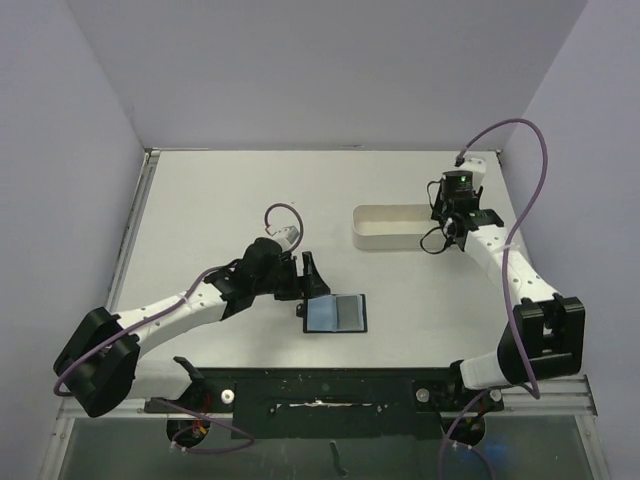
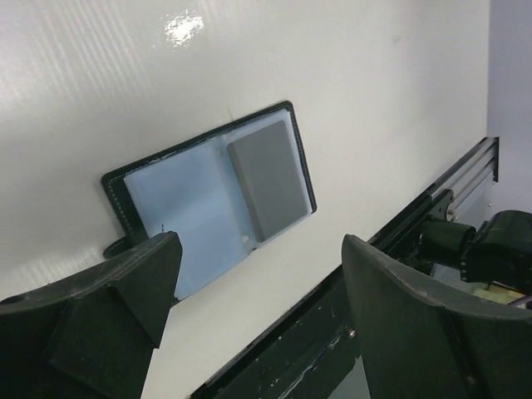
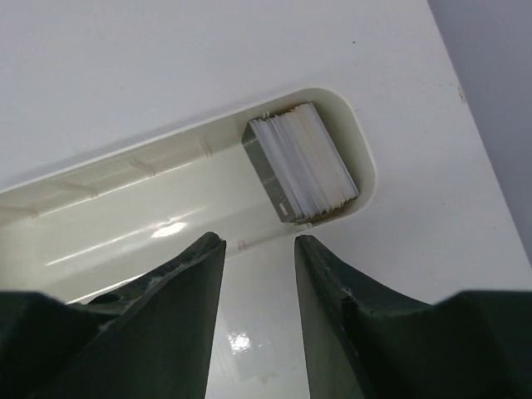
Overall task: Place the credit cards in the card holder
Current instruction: Pick up the credit card from the storage box.
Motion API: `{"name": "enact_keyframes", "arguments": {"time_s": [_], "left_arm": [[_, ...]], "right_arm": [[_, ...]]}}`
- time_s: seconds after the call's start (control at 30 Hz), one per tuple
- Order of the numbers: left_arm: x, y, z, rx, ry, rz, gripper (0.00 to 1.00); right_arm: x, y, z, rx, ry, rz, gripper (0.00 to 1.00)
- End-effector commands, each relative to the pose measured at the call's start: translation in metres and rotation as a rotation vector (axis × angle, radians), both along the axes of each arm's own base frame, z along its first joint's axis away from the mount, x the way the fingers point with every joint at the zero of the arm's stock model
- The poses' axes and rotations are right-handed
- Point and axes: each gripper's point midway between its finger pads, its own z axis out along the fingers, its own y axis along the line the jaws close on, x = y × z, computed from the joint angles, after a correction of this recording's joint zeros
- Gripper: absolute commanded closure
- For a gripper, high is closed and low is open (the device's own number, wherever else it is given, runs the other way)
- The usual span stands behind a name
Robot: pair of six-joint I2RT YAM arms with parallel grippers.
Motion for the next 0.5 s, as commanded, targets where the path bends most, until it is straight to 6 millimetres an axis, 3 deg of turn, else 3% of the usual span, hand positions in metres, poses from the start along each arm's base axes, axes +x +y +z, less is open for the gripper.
{"name": "enact_keyframes", "arguments": {"time_s": [0.0,0.27,0.47], "left_arm": [[0.004,0.011,0.02,0.054,-0.07,-0.035,0.22],[-0.001,0.03,0.016,0.087,-0.035,-0.021,0.19],[-0.001,0.035,0.015,0.068,-0.04,-0.012,0.19]], "right_arm": [[0.023,-0.024,0.004,-0.1,0.041,0.041,0.59],[0.052,-0.042,-0.039,-0.166,0.193,0.103,0.59],[0.071,-0.038,-0.051,-0.164,0.218,0.162,0.59]]}}
